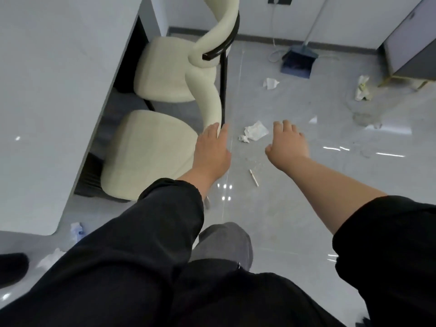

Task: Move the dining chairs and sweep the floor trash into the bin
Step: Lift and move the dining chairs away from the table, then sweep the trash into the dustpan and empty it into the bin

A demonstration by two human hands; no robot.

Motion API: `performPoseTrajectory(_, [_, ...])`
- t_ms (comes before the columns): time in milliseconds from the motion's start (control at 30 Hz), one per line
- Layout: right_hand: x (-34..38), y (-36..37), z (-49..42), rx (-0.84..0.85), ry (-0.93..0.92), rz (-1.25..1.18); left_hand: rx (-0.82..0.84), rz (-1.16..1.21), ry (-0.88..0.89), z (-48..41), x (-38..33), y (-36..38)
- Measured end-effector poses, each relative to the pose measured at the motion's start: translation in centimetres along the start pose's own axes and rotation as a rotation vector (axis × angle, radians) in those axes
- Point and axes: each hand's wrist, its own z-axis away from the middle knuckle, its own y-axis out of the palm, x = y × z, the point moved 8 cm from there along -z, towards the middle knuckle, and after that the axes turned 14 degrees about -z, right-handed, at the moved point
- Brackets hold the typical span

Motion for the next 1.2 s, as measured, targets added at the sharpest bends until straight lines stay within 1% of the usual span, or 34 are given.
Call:
performPoseTrajectory(100, [-3.9, -1.5, -3.8, 0.018, -0.013, 0.021, 0.000, 0.013, -0.036, -4.7, -3.1, 0.3])
performPoseTrajectory(200, [-8.0, -3.7, -9.1, 0.021, -0.020, 0.041, 0.035, -0.003, -0.008, -11.5, -7.5, 1.1])
performPoseTrajectory(333, [-14.0, -8.3, -18.0, 0.005, 0.010, 0.036, 0.015, -0.008, 0.035, -23.2, -13.7, 0.5])
performPoseTrajectory(433, [-18.4, -11.5, -23.6, -0.006, 0.033, 0.021, 0.013, -0.061, 0.102, -30.7, -18.4, -0.9])
performPoseTrajectory(533, [-22.6, -14.6, -28.6, -0.004, 0.074, -0.020, 0.048, -0.104, 0.090, -37.4, -22.1, -1.6])
performPoseTrajectory(633, [-27.0, -17.5, -34.3, -0.008, 0.078, -0.012, 0.102, -0.131, 0.057, -44.1, -25.5, -1.4])
performPoseTrajectory(800, [-34.1, -22.5, -45.8, -0.040, 0.074, -0.005, 0.105, -0.199, 0.089, -56.7, -30.9, -1.6])
performPoseTrajectory(900, [-38.1, -26.4, -54.2, -0.051, 0.032, -0.005, 0.059, -0.199, 0.054, -66.1, -34.3, -3.3])
performPoseTrajectory(1033, [-43.1, -32.9, -64.6, -0.075, -0.015, -0.029, 0.073, -0.175, -0.021, -76.4, -39.0, -6.0])
performPoseTrajectory(1200, [-47.7, -40.0, -75.6, -0.104, -0.068, 0.033, 0.063, -0.071, -0.101, -86.0, -42.2, -8.3])
